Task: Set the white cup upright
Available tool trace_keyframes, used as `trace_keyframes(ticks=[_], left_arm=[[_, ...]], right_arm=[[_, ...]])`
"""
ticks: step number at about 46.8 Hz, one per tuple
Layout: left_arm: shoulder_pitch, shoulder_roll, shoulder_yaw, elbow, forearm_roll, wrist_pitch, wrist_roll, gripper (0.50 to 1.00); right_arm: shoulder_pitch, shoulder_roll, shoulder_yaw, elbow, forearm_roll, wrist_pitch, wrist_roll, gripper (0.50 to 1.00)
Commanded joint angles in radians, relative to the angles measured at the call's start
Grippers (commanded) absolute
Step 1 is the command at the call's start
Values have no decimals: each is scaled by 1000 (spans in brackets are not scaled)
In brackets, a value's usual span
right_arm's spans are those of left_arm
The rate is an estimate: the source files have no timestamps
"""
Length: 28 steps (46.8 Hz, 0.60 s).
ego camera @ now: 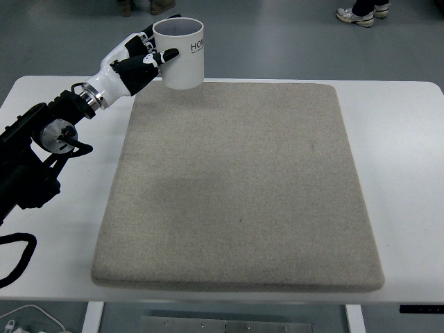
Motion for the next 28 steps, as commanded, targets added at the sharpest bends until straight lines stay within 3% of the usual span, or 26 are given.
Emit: trace_keyframes(ticks=[1,20,24,28], left_arm=[[15,7,5,4,7,0,-53,525],[31,6,73,42,141,0,-381,533],[51,7,74,50,142,0,-417,533],[60,7,74,67,144,0,-418,538]], right_arm=[[0,0,0,0,0,0,0,930],[0,0,-1,0,0,0,0,930],[0,0,-1,0,0,0,0,930],[0,0,-1,0,0,1,0,930]])
